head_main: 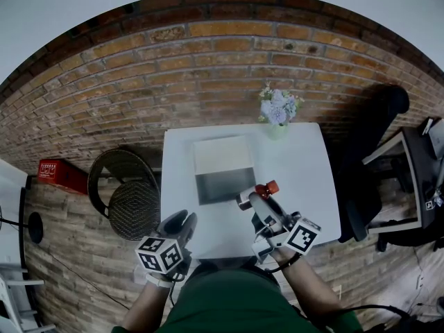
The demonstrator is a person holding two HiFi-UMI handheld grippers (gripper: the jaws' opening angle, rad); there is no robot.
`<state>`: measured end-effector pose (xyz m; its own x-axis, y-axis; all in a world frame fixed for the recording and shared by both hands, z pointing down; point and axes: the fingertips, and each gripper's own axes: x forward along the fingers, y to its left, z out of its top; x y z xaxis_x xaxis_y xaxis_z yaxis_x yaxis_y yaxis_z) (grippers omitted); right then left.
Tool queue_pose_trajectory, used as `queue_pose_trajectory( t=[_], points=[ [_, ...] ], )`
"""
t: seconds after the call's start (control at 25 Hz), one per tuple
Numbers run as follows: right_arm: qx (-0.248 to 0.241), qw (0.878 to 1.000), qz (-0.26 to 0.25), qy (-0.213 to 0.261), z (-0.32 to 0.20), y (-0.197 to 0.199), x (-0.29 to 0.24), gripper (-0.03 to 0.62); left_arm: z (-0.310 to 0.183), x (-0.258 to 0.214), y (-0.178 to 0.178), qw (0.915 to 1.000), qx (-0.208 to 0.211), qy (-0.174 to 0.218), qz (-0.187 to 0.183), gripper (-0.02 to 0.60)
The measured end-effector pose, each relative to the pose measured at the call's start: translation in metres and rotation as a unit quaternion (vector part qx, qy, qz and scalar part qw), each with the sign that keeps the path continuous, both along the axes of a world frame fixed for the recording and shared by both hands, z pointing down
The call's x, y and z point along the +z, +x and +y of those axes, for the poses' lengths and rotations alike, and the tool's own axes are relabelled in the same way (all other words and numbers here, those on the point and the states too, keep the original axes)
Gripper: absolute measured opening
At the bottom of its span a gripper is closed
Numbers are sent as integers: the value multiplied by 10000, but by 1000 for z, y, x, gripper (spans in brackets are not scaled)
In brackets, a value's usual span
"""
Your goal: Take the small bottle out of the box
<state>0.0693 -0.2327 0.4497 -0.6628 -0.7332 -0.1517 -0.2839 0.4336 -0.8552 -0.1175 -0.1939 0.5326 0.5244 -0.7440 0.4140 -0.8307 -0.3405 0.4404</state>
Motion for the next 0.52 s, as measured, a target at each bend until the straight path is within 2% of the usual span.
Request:
queue_pose_trajectory(
  t=[0.52],
  points=[
    [13, 9999, 106, 4, 1, -2, 1, 221, 1, 2, -2, 10000, 27, -43, -12, 130]
  ],
)
